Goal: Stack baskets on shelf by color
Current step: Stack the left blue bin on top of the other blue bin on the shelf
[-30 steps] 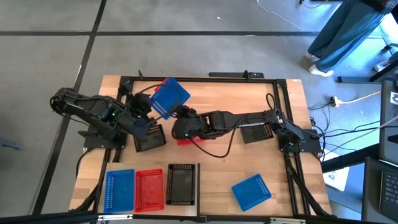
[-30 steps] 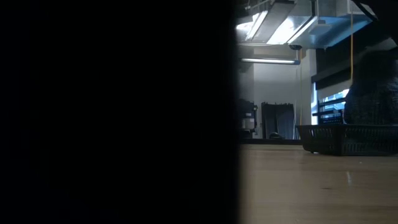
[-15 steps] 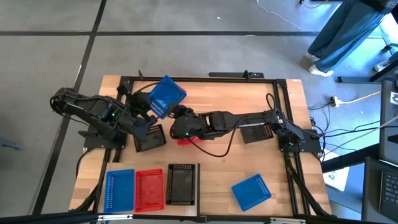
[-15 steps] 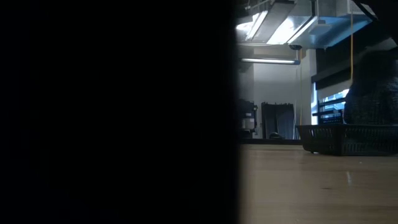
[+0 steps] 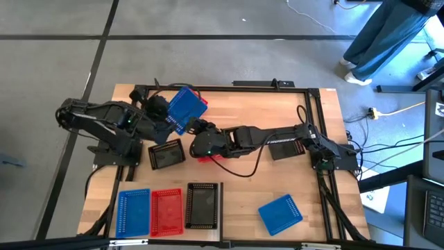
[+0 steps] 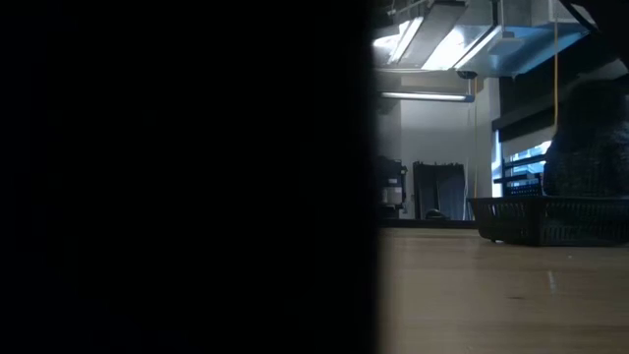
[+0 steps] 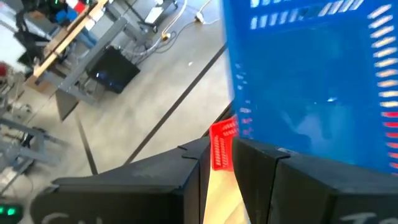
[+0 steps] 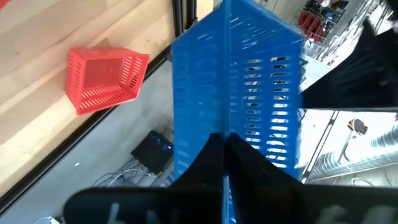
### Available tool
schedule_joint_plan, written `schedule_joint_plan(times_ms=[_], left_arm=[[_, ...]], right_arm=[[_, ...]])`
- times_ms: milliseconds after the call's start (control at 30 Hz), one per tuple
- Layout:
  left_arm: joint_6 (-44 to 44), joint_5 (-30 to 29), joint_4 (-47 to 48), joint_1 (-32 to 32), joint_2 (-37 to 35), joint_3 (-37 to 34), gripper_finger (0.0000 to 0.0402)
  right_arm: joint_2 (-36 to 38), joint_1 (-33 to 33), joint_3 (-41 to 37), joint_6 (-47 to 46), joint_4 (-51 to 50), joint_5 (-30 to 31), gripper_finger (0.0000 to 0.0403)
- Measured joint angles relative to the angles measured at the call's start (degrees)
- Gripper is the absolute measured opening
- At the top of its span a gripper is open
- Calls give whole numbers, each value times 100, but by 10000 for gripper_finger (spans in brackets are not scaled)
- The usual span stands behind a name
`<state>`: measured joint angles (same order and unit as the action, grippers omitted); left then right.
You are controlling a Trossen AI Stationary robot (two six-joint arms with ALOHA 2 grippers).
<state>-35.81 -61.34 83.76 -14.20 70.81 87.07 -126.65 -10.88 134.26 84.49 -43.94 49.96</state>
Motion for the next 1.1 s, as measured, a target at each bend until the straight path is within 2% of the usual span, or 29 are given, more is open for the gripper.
schedule_joint_plan(times_ms=[400,800,1100], left_arm=[[39,105,-108,73,-12,0,60],[7,90,-292,-290,-657,0,60],[45,483,-532,-334,-680,4,60]], right_arm=[[0,-15,0,-16,0,-5,0],[0,67,0,-177,5,-23,0],[0,86,0,-140,52,-62,0]])
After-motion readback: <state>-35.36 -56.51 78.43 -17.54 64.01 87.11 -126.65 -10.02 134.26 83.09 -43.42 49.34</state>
